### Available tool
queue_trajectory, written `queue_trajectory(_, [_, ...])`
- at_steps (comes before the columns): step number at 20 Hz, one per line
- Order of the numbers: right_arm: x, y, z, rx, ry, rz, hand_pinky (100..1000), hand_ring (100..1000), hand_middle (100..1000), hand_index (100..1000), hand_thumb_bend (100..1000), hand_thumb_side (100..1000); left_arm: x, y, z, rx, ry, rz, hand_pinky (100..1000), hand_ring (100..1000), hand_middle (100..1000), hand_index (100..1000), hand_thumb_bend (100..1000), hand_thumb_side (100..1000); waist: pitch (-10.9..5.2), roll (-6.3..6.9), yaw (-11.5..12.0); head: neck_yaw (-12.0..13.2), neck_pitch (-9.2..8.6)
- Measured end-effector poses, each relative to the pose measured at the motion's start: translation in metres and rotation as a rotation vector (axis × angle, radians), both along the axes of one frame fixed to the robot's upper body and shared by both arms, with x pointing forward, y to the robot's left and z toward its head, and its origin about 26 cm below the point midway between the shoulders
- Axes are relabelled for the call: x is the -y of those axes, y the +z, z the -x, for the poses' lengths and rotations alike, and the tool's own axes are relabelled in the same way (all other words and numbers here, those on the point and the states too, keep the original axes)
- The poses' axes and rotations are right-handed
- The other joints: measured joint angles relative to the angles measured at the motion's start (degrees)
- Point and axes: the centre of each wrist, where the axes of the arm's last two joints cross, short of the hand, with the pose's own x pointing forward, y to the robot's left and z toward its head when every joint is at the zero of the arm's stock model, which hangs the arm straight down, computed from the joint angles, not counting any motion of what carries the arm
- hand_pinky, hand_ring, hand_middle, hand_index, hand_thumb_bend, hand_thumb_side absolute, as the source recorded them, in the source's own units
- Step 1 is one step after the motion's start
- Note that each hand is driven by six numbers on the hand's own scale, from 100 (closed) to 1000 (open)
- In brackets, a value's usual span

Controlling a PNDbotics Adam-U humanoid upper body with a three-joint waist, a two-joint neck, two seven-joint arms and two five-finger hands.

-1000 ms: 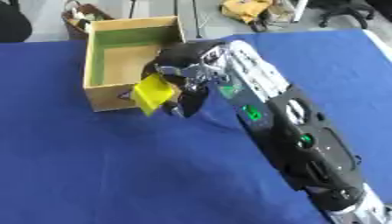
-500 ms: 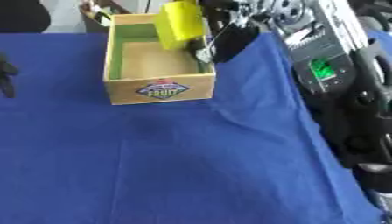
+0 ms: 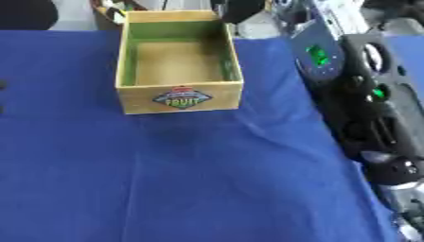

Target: Pick up objects on the table and place them in the box.

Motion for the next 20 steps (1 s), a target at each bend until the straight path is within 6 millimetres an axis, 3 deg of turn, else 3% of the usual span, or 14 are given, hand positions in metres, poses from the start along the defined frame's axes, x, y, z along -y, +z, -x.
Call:
queue_trajectory(6, [0.011, -0.021, -0.035, 0.221, -0.166, -0.103, 371, 464, 100, 216, 100, 139, 0.006, 0.005, 0.0, 0.02, -0.028, -0.007, 240, 458, 459, 627, 100, 828, 1.48, -0.51, 2.6, -4.01, -1.55])
queue_trajectory(8, [0.016, -0.035, -0.048, 0.229, -0.215, -0.092, 392, 484, 100, 254, 100, 138, 0.007, 0.006, 0.001, 0.025, -0.035, -0.01, 240, 458, 459, 627, 100, 827, 1.69, -0.63, 3.0, -4.64, -1.73])
queue_trajectory(10, [0.02, -0.047, -0.058, 0.204, -0.248, -0.064, 427, 526, 172, 338, 100, 133, 0.008, 0.007, 0.001, 0.026, -0.039, -0.012, 240, 458, 459, 627, 100, 827, 1.78, -0.69, 3.12, -5.02, -2.07])
queue_trajectory(11, [0.022, -0.052, -0.061, 0.185, -0.257, -0.049, 427, 526, 172, 338, 100, 133, 0.008, 0.007, 0.001, 0.027, -0.04, -0.012, 240, 458, 459, 627, 100, 827, 1.78, -0.7, 3.12, -5.1, -2.08])
queue_trajectory(12, [0.023, -0.055, -0.063, 0.164, -0.261, -0.03, 529, 621, 403, 601, 100, 259, 0.008, 0.007, 0.001, 0.027, -0.04, -0.012, 241, 458, 459, 627, 100, 827, 1.78, -0.7, 3.11, -5.12, -2.08])
queue_trajectory(13, [0.023, -0.058, -0.065, 0.139, -0.256, -0.003, 589, 700, 549, 723, 100, 405, 0.008, 0.007, 0.001, 0.026, -0.04, -0.012, 241, 458, 459, 627, 100, 827, 1.78, -0.72, 3.07, -5.13, -2.08])
queue_trajectory(14, [0.022, -0.059, -0.065, 0.109, -0.245, 0.029, 633, 746, 638, 804, 163, 526, 0.008, 0.007, 0.001, 0.026, -0.041, -0.013, 241, 459, 459, 627, 100, 827, 1.78, -0.74, 3.05, -5.13, -2.08])
queue_trajectory(15, [0.021, -0.06, -0.066, 0.078, -0.232, 0.061, 686, 794, 726, 889, 343, 747, 0.008, 0.007, 0.001, 0.027, -0.041, -0.013, 241, 459, 459, 627, 100, 827, 1.78, -0.78, 3.05, -5.14, -2.08])
queue_trajectory(16, [0.02, -0.061, -0.066, 0.051, -0.224, 0.094, 719, 822, 760, 939, 546, 904, 0.008, 0.007, 0.001, 0.026, -0.041, -0.013, 242, 459, 460, 627, 100, 827, 1.78, -0.84, 3.05, -5.15, -2.08])
queue_trajectory(18, [0.019, -0.058, -0.064, 0.022, -0.216, 0.147, 743, 847, 781, 985, 624, 1000, 0.008, 0.007, 0.001, 0.026, -0.041, -0.013, 242, 459, 460, 628, 100, 827, 1.77, -0.89, 3.05, -5.19, -2.08])
queue_trajectory(20, [0.017, -0.054, -0.061, 0.026, -0.214, 0.175, 754, 860, 787, 1000, 672, 1000, 0.008, 0.007, 0.001, 0.026, -0.041, -0.013, 243, 459, 460, 628, 100, 827, 1.76, -0.9, 2.97, -5.22, -2.08])
